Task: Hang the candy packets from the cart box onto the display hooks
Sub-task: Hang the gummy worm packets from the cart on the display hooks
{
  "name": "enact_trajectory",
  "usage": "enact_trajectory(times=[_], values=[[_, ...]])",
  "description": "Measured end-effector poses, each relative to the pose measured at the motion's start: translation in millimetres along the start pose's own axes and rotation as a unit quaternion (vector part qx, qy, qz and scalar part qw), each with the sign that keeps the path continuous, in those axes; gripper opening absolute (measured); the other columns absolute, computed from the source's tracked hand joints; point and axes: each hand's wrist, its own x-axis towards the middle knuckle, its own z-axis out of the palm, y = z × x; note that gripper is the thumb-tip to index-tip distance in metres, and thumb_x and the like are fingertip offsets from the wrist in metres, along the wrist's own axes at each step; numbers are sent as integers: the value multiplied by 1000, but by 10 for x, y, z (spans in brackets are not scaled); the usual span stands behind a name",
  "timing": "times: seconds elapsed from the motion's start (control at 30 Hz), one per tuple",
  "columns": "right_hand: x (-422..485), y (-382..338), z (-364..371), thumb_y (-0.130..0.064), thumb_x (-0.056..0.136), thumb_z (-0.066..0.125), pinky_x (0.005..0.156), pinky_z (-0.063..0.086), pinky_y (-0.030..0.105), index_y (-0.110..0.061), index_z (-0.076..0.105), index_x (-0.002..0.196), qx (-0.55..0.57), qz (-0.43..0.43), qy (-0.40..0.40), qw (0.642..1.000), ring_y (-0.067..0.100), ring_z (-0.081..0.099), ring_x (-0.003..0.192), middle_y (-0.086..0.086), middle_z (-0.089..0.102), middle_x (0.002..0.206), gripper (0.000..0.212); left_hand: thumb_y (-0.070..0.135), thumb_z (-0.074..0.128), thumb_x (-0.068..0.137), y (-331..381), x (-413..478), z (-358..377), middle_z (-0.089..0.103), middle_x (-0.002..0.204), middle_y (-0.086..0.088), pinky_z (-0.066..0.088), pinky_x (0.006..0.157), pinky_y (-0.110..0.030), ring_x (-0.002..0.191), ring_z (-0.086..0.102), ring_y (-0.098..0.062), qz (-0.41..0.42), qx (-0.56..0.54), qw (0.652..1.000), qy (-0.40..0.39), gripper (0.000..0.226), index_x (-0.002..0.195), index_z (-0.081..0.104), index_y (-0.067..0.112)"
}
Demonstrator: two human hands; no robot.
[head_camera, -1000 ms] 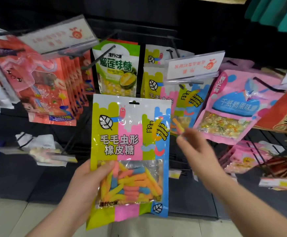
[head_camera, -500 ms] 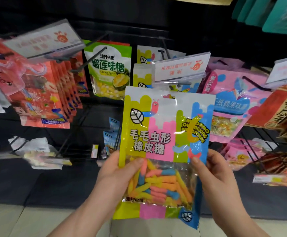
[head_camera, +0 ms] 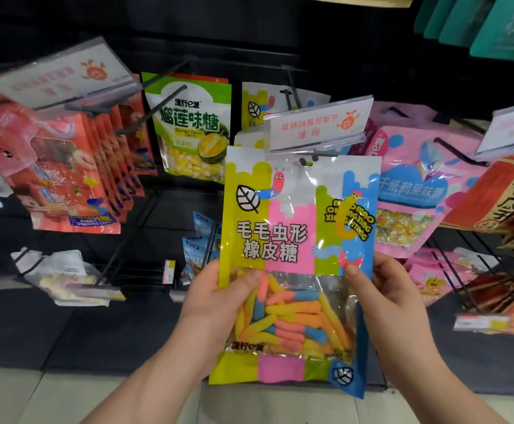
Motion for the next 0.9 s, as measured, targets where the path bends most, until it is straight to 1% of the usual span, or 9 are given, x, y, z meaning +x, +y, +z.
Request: enact_trajectory(times=[0.1, 0.23, 0.3, 0.4, 0.47, 0.6, 0.77, 0.83, 0.9], values=[[81, 8, 10, -18, 89, 61, 52, 45, 9, -22, 63, 90, -4, 6, 2, 1000, -8, 58, 58, -15, 69, 69, 5, 18, 68, 87, -4, 98, 23, 76, 97, -6, 56, 87, -53, 96, 71, -29, -2, 19, 1000, -6, 12, 97, 69, 22], [338, 29, 62, -22, 89, 63, 59, 43, 19, -24, 64, 94, -32, 13, 9, 999, 2, 59, 64, -10, 67, 75, 5, 21, 70, 86, 13, 320, 106, 73, 100, -2, 54, 91, -51, 100, 68, -25, 30, 62, 998, 0, 14, 96, 63, 27], [509, 42, 111, -25, 89, 64, 56, 41, 20, -19, 64, 97, -56, 11, 8, 998, 5, 55, 59, -9, 63, 71, 9, 20, 70, 87, 37, 485, 158, 71, 97, 2, 54, 91, -46, 99, 67, -22, 60, 101, 993, 15, 14, 93, 60, 28], [780, 83, 166, -25, 91, 62, 46, 40, 14, -17, 63, 92, -102, 1, 2, 995, 7, 50, 53, -4, 57, 66, 8, 22, 69, 86, 88, 757, 210, 69, 95, 5, 51, 73, -24, 86, 63, -9, 104, 186, 977, 25, 18, 103, 62, 18], [943, 131, 196, -26, 92, 60, 47, 35, 22, -13, 64, 89, -148, -6, -1, 989, 12, 45, 55, -1, 52, 64, 14, 21, 69, 87, 128, 912, 234, 61, 89, 11, 40, 61, -17, 78, 56, -4, 129, 238, 962, 33, 24, 106, 57, 14], [1200, 195, 283, -30, 92, 60, 51, 30, 26, -16, 61, 78, -181, -5, 1, 983, 10, 43, 57, -5, 50, 62, 20, 25, 67, 88, 208, 1172, 293, 56, 100, 0, 36, 72, -25, 88, 50, -17, 156, 313, 935, 51, 38, 116, 49, 8], [1457, 228, 421, -27, 93, 60, 49, 27, 26, -22, 46, 60, -176, -3, 10, 984, 9, 36, 53, -6, 40, 57, 36, 28, 64, 90, 280, 1452, 333, 60, 115, -14, 40, 80, -31, 108, 57, -31, 161, 350, 920, 68, 45, 122, 47, 2], [1552, 243, 460, -27, 93, 59, 48, 25, 26, -22, 44, 61, -177, 3, 14, 984, 10, 35, 51, -5, 38, 56, 36, 29, 64, 91, 305, 1536, 354, 60, 122, -15, 39, 81, -30, 113, 56, -31, 162, 356, 917, 71, 47, 125, 46, 2], [1642, 252, 491, -29, 93, 60, 48, 27, 26, -17, 52, 69, -173, 3, 12, 985, 10, 37, 52, -4, 42, 58, 27, 28, 63, 92, 334, 1609, 378, 59, 126, -16, 39, 82, -29, 115, 55, -31, 164, 357, 917, 72, 48, 128, 44, 2]])
